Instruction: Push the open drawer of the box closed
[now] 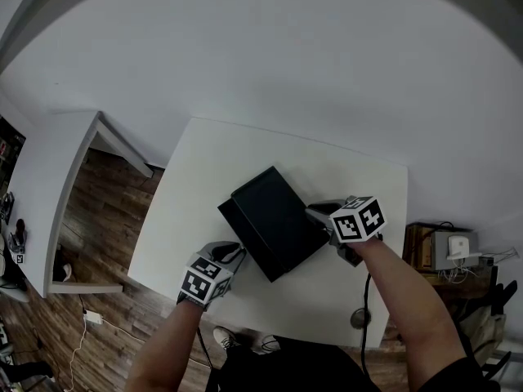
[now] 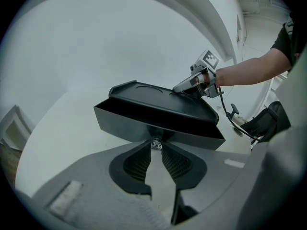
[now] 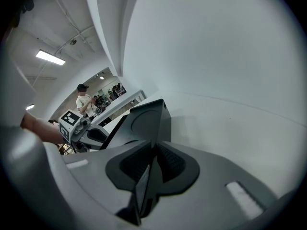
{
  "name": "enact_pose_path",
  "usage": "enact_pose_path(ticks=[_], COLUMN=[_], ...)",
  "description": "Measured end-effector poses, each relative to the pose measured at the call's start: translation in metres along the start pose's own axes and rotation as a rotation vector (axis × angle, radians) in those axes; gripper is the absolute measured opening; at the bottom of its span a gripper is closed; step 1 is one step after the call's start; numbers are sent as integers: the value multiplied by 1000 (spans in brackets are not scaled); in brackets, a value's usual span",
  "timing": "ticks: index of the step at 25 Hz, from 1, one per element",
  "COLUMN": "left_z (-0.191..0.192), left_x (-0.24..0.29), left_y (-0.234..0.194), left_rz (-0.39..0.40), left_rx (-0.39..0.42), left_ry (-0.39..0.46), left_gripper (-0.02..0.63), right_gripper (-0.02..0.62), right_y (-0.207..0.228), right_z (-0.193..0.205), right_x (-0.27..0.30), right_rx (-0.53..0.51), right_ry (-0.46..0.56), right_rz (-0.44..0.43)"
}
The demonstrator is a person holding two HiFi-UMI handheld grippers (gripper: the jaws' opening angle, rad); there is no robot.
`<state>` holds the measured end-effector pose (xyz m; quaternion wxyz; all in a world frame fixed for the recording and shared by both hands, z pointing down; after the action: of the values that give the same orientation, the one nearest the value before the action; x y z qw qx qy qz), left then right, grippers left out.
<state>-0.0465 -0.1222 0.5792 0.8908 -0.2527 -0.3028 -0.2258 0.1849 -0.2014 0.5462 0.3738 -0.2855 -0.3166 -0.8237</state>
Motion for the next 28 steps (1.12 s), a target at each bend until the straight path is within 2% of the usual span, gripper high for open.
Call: enact_pose_path(ticks=[28], left_z=[-18], left_x=[19], left_y=[0], left_rz=[43], left_rx=[17], left_ry=[-8], left_gripper=[74], right_gripper=[46], right_y=[0], right_z=[2], right_x=[0], right_rx=[42], right_ry=[19], right_rz=[-13])
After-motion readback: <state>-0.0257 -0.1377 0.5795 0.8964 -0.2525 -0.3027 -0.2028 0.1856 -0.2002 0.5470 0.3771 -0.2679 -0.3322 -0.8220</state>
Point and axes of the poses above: the fingertips, and each gripper's own axes: x forward along the fingers, y to its right, z out of its underside, the point moved 5 cm from there along -x, backward along the fingers, and after that the axes turned 9 degrees about z, right-handed, at the moved point
